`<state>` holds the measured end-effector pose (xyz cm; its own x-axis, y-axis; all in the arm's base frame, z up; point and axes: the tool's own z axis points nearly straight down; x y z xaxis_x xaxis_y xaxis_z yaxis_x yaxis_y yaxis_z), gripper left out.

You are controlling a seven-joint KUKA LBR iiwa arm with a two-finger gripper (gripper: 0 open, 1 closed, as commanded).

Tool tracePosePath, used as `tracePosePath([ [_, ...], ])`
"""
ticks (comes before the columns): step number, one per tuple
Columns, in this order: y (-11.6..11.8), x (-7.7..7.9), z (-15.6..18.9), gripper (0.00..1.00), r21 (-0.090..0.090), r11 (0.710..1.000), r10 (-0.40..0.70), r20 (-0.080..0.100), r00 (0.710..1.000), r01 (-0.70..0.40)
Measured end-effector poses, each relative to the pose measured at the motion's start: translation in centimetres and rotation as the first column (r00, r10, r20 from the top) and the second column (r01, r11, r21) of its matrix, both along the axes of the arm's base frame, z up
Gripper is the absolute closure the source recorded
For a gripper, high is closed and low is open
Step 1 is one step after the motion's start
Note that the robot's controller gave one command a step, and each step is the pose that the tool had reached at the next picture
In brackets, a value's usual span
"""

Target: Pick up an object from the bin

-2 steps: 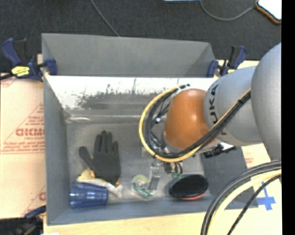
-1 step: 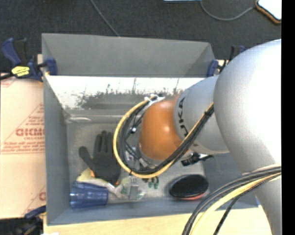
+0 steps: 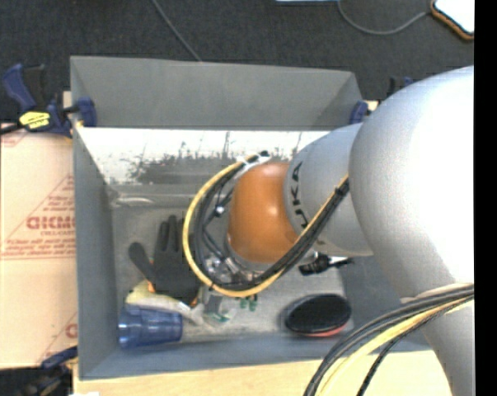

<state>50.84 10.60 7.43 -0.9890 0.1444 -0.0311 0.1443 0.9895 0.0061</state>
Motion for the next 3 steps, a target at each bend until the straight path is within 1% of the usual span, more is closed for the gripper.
tracePosePath([
  [3,0.0,0.01,0.0,1.0,0.0,1.0,0.0,0.0,1.0,0.0],
])
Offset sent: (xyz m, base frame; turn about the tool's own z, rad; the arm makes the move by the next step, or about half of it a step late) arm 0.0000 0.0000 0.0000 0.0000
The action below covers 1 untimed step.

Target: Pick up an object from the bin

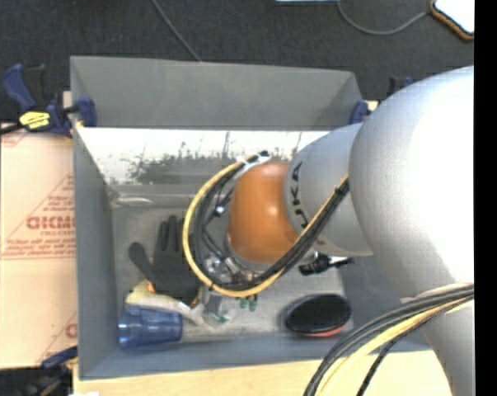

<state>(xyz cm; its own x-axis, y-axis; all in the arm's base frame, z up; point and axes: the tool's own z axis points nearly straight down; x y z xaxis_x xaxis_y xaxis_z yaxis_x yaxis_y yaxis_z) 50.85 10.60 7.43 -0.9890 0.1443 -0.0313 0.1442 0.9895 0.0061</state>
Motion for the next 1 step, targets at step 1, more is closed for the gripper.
tracePosePath([
  [1,0.0,0.01,0.0,1.0,0.0,1.0,0.0,0.0,1.0,0.0],
])
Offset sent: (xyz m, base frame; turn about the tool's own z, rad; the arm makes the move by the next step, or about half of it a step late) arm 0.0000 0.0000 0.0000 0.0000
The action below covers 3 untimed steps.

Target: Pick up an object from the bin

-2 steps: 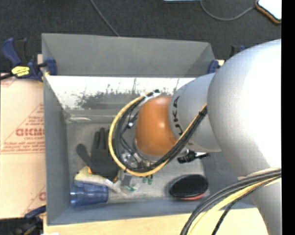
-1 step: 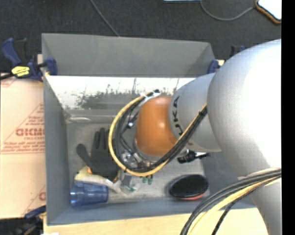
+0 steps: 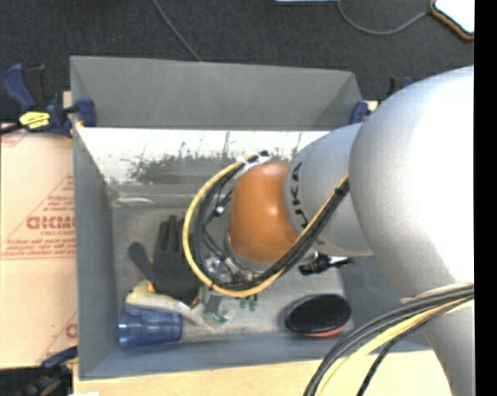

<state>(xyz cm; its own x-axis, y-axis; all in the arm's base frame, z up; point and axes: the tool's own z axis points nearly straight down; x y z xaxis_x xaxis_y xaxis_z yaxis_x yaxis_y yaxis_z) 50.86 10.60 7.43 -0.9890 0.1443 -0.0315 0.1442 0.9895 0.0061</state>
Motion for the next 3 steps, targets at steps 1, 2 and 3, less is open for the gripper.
tracePosePath([
  [1,0.0,0.0,0.0,1.0,0.0,1.0,0.0,0.0,1.0,0.0],
  [2,-3.0,-1.1,-0.3,0.0,-0.009,0.972,0.237,0.002,0.972,-0.237],
  [3,-2.9,-1.1,-0.3,0.0,-0.008,0.972,0.237,0.003,0.972,-0.237],
])
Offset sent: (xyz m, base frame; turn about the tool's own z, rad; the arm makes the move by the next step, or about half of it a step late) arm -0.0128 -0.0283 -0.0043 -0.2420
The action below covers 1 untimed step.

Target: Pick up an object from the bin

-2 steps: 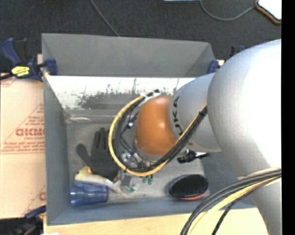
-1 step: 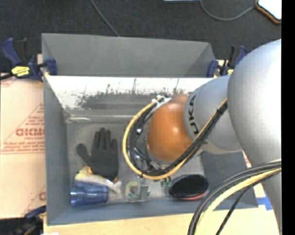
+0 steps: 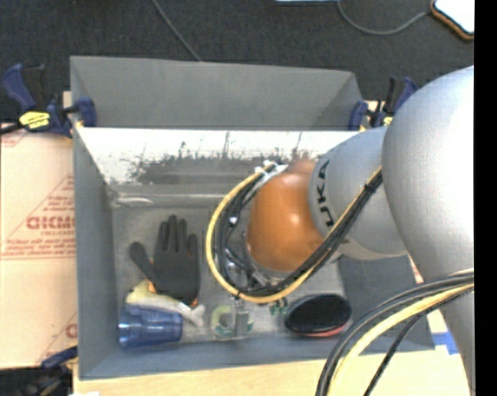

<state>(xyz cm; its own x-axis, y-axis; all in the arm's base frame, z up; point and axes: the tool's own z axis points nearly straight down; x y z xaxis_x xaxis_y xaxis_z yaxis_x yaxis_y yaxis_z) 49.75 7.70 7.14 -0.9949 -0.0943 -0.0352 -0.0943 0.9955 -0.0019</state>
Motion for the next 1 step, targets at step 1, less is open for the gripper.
tracePosePath([
  [1,1.9,-0.34,0.0,0.0,0.001,1.0,-0.022,0.001,1.0,0.022],
])
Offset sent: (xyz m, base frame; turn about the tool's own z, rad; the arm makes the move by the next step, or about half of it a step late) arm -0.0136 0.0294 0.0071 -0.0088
